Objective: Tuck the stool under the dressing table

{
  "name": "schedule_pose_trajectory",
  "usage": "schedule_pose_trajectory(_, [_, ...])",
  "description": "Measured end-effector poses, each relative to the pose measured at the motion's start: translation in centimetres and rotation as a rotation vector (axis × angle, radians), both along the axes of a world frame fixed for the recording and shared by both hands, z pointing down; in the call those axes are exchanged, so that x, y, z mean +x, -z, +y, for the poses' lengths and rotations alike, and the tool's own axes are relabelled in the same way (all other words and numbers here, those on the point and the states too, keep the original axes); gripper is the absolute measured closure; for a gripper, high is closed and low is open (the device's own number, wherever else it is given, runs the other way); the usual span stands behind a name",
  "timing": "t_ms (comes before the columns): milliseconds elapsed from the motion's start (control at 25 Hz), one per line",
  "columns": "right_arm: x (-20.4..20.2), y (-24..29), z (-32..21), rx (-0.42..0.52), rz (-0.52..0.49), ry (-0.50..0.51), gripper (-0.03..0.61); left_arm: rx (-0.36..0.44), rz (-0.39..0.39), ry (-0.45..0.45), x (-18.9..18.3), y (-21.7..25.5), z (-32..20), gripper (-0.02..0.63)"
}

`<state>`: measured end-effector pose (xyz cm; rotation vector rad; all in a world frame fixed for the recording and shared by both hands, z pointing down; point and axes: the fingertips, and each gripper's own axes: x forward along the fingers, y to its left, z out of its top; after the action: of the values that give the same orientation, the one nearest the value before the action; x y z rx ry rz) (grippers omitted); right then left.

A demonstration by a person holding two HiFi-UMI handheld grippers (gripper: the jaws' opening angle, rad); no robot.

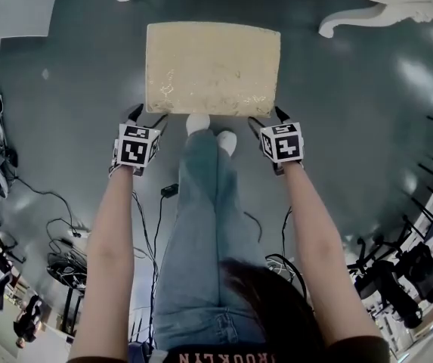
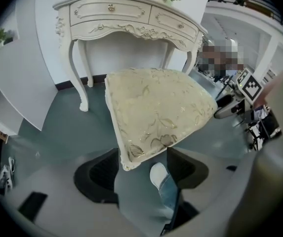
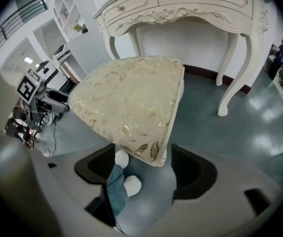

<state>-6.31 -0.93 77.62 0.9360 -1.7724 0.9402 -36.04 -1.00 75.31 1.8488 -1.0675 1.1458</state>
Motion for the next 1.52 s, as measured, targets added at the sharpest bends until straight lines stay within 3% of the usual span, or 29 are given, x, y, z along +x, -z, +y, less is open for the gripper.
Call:
schedule_pose_trajectory(200, [-0.1, -0.1, -0.1, -0.022, -0.016, 0.016, 0.259, -0.018, 0.007, -0.021, 0.5, 0.0, -0.2, 0.367])
schedule_pose_trajectory(1120, [0.8, 0.6, -4.2, 0.060, 0.007, 0.033, 0.279, 0.049, -0.017, -0.003, 1.3, 0.5, -3.0, 0.377])
schedule_pose_trajectory(1240, [0.3, 0.0, -4.6, 0.044, 0.034, 0.045, 0.291, 0.070, -0.074, -0.003, 0.7, 0.1, -4.6, 0.388])
schedule_pose_trajectory(1520, [-0.6, 0.2, -9.3, 0.098, 0.028, -0.018, 0.299, 0.155, -0.111, -0.055, -0.5, 0.3, -11.1, 0.397])
